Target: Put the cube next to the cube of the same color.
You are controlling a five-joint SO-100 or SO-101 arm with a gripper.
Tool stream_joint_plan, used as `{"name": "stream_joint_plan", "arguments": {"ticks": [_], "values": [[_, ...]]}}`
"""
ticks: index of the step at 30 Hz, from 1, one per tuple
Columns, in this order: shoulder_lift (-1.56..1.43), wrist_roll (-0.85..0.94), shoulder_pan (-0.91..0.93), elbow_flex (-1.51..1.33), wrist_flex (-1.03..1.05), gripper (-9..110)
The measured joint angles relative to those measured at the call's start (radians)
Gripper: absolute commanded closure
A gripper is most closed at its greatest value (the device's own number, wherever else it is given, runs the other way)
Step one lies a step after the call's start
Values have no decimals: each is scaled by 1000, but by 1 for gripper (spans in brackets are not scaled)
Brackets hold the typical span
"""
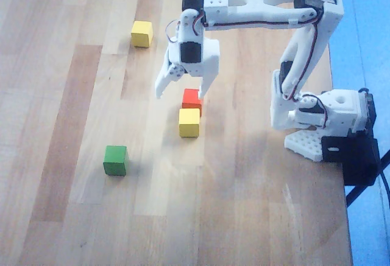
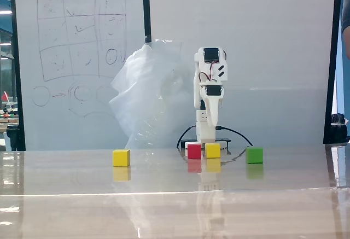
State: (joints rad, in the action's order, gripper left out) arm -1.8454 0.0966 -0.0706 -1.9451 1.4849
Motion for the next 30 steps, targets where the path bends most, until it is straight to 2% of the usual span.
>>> {"name": "stream_joint_plan", "arguments": {"ticks": [13,26,30], "values": [[2,-2,-5,-259,-229,73],[117,-2,-5,-333,-439,74],[150,-2,-5,-333,-442,80]]}}
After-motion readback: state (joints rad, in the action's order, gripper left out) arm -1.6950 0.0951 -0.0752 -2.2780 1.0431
